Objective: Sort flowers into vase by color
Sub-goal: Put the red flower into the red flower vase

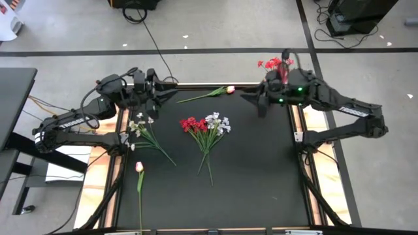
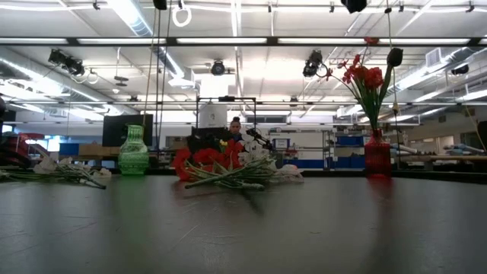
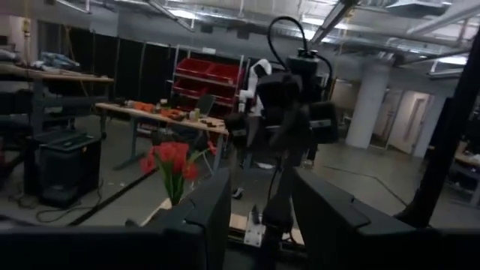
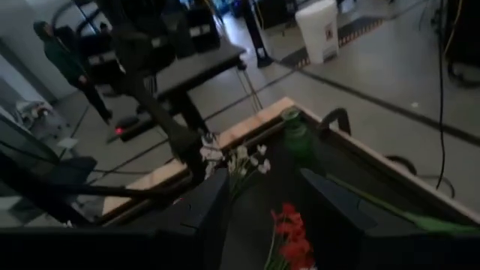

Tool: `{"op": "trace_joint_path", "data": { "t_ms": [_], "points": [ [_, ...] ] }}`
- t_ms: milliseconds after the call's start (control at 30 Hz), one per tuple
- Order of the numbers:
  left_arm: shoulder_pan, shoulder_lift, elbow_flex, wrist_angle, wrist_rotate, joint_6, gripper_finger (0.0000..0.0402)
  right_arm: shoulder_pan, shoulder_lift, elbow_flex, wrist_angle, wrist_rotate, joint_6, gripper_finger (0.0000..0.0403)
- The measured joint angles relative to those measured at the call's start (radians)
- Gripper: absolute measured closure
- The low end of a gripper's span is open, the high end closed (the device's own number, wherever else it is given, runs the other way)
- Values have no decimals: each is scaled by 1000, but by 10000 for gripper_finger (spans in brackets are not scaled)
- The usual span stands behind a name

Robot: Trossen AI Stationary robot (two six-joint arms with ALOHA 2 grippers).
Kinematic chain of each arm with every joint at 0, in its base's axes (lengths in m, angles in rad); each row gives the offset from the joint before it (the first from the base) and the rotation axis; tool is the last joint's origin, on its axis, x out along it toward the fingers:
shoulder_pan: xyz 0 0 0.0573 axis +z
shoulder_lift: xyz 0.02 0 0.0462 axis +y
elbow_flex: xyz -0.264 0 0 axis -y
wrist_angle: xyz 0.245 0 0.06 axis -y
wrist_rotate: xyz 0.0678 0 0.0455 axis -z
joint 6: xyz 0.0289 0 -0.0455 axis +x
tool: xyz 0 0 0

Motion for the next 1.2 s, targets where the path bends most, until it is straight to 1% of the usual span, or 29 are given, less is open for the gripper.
{"op": "trace_joint_path", "data": {
  "t_ms": [100,233,400,500,667,800,867,933,1000,1067,1200],
  "points": [
    [-9,19,1,-36,-9,-55,256,22,34,0,-18,0,17,238],
    [-28,84,1,-132,-16,-186,256,33,76,0,-78,-13,53,238],
    [-73,205,0,-219,-42,-328,256,33,135,0,-144,-106,90,238],
    [-102,287,0,-225,-49,-391,256,45,177,0,-177,-143,60,239],
    [-150,400,0,-228,-51,-471,256,74,257,-1,-246,-95,-114,239],
    [-190,479,0,-232,-52,-550,256,77,292,-1,-285,-71,-123,239],
    [-209,516,0,-235,-64,-595,256,76,292,-1,-290,-66,-121,239],
    [-227,549,0,-262,-98,-660,256,74,283,-1,-295,-51,-120,239],
    [-245,584,0,-304,-148,-764,256,67,264,-1,-312,-37,-121,239],
    [-259,621,0,-357,-174,-862,256,56,243,-1,-329,-28,-125,239],
    [-283,699,0,-402,-181,-1003,256,30,208,-1,-364,-26,-159,239]
  ]
}}
